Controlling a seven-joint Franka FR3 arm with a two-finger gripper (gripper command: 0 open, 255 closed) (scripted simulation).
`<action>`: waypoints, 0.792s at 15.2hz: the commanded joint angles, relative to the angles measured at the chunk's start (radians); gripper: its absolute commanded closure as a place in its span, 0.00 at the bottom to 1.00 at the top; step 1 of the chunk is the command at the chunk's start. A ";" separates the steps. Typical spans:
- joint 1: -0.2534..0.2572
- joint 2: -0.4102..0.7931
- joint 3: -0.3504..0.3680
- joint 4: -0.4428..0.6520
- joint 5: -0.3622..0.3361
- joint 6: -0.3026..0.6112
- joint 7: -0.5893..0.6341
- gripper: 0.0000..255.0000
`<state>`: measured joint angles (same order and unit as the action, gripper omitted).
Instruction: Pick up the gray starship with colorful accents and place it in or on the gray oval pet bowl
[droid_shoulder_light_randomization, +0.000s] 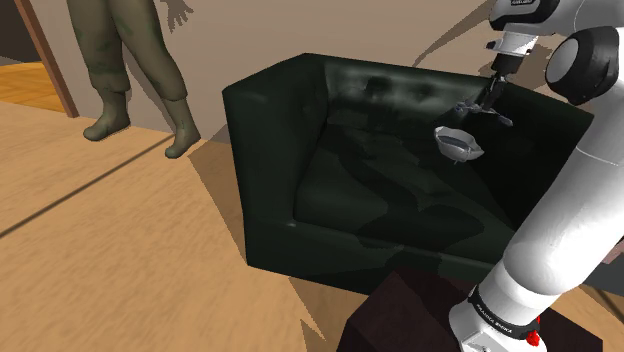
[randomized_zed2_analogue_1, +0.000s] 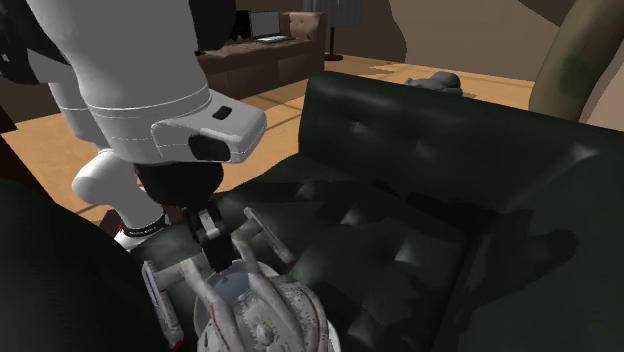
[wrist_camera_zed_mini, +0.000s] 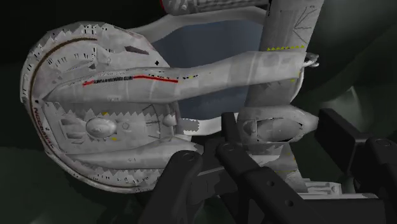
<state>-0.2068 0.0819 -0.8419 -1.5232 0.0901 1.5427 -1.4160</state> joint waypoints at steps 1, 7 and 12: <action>-0.041 0.021 -0.030 0.019 -0.001 -0.006 -0.062 1.00; -0.020 0.005 -0.048 -0.064 -0.013 0.064 -0.064 1.00; 0.008 -0.007 -0.067 -0.143 -0.020 0.135 -0.060 1.00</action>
<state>-0.1927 0.0682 -0.8948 -1.6548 0.2186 1.6625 -1.4726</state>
